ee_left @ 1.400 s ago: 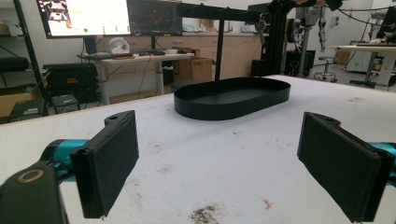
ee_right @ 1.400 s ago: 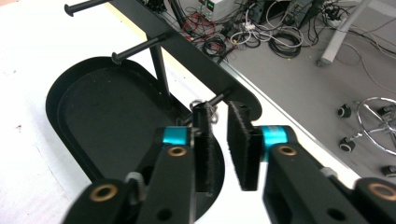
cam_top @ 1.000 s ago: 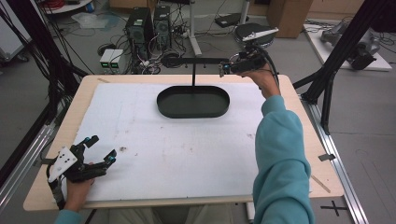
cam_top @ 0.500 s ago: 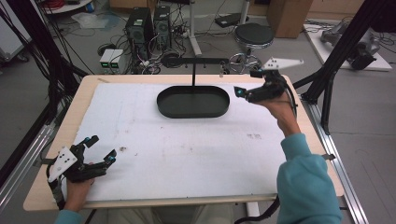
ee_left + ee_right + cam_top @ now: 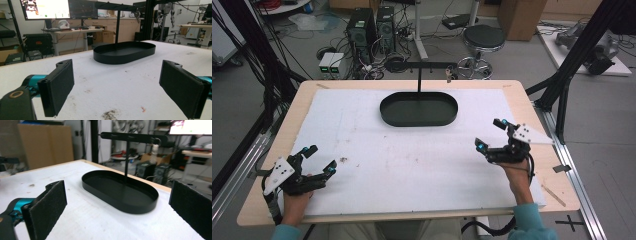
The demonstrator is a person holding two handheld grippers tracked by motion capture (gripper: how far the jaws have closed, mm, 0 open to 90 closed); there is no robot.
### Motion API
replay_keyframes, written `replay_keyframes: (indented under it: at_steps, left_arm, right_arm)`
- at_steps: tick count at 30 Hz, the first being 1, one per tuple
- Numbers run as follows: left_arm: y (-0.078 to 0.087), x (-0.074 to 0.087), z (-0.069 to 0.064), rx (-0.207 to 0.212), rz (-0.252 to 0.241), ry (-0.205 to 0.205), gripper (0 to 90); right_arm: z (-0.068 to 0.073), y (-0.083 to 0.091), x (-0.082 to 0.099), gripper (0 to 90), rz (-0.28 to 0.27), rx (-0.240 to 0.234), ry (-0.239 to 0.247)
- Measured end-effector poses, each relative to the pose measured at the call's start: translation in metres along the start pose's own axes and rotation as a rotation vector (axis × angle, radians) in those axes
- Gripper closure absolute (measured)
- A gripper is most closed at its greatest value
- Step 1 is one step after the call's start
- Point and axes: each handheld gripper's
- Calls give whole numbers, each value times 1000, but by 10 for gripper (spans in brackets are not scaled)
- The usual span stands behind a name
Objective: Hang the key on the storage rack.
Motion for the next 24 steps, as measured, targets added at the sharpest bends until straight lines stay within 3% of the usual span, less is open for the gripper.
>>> replay_keyframes:
  at_steps: [6,13,17,24]
  left_arm:
    - [0,0,0,0,1,0,130]
    - [0,0,0,0,1,2,130]
    - [0,0,0,1,-2,0,130]
    - [0,0,-1,1,-5,-9,130]
  right_arm:
    - [7,12,40,5,-41,78,11]
    - [6,12,68,5,-43,89,-12]
    - [6,14,72,5,-57,91,-29]
    - [7,14,72,6,-63,106,-18]
Point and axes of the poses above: each handheld gripper's, and its own axes: y roughly backward along the jaws, x roughly out of its underside, z roughly to its left, and after that the axes turned 8 degrees about z, right-handed
